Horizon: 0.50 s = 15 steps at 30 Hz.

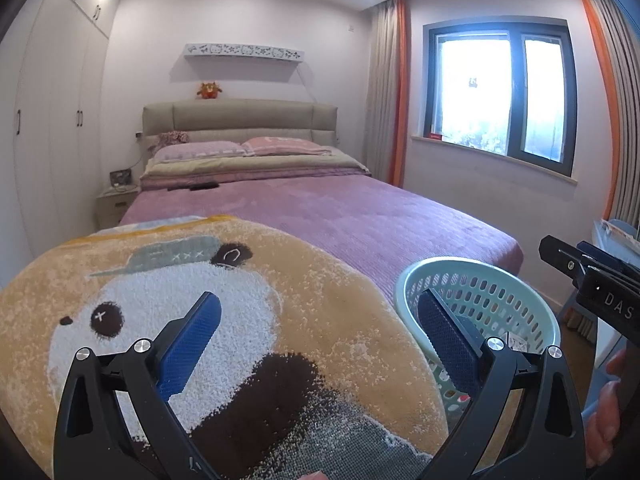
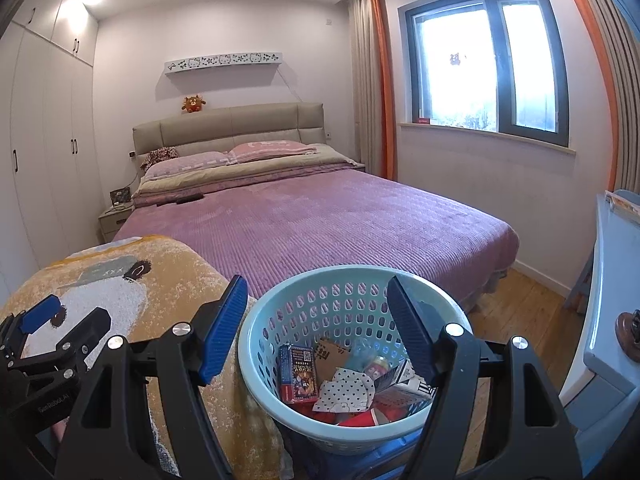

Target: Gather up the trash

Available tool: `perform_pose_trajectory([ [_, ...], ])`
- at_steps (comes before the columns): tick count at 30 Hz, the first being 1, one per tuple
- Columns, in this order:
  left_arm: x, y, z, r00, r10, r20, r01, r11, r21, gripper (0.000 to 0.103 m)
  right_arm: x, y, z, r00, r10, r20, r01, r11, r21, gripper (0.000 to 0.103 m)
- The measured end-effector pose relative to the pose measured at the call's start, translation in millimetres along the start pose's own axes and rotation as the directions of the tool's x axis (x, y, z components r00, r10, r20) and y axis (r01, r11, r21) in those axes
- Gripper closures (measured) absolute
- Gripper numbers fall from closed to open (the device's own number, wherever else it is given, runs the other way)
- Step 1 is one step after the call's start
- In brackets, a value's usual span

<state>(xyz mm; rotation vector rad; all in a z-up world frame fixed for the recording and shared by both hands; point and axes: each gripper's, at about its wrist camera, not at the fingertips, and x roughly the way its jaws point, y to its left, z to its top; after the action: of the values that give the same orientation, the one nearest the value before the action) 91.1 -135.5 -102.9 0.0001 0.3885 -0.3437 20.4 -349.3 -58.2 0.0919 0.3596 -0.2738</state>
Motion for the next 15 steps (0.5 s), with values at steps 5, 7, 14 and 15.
perform_pose_trajectory([
  [5,2.1,0.4,0.2,1.0,-0.01,-0.014,0.01,1.0,-0.006,0.007,0.7,0.5,-0.3,1.0,0.01,-0.003,-0.01,1.0,-0.004,0.034],
  [7,2.4,-0.3,-0.2,1.0,-0.006,-0.016,0.006,1.0,-0.005,0.007,0.9,-0.6,-0.5,1.0,0.011,-0.004,-0.011,1.0,0.001,0.034],
  [14,3.5,-0.5,-0.5,1.0,-0.002,-0.022,0.002,1.0,-0.017,0.007,1.4,0.8,-0.8,1.0,0.005,-0.004,-0.005,1.0,-0.003,0.034],
  [15,3.9,-0.6,0.0,1.0,0.0,-0.022,0.0,1.0,-0.02,0.007,1.9,0.8,-0.8,1.0,0.007,-0.006,-0.007,1.0,-0.001,0.034],
])
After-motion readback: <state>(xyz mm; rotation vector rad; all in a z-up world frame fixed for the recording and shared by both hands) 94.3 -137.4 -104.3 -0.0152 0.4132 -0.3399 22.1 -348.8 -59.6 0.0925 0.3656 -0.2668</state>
